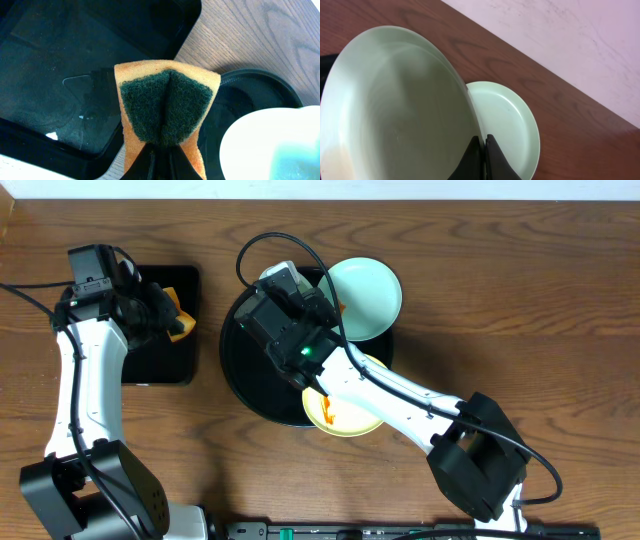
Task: Clean dirty plates on tray and stack at the side
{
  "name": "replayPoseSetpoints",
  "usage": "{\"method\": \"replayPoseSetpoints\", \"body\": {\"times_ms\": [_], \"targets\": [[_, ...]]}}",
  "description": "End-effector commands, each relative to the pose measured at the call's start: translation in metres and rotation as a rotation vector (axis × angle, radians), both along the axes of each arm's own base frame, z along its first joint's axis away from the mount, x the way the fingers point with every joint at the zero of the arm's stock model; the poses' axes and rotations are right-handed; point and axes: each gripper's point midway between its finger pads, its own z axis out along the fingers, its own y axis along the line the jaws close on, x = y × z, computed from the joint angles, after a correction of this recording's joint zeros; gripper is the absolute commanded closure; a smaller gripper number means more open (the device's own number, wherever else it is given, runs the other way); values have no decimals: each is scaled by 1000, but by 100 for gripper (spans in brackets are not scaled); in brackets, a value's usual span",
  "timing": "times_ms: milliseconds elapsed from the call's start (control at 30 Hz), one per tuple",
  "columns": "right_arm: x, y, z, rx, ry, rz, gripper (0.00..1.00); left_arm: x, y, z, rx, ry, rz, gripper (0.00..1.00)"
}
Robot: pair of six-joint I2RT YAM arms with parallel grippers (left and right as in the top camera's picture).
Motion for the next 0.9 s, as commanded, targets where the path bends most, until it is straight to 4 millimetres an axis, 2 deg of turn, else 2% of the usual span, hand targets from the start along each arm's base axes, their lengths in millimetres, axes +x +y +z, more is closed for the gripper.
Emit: {"method": "replayPoseSetpoints", "body": {"times_ms": [0,433,600,867], "targets": [[0,3,35,40,-68,-10,99,3,2,2,2,-7,-7,93],[3,10,48,7,-119,18,99,3,2,2,2,-7,-7,93],[-3,19,31,77,-35,61,99,3,2,2,2,-7,-7,93],[-16,35,-11,307,253,157,99,3,2,2,2,-7,-7,93]]}}
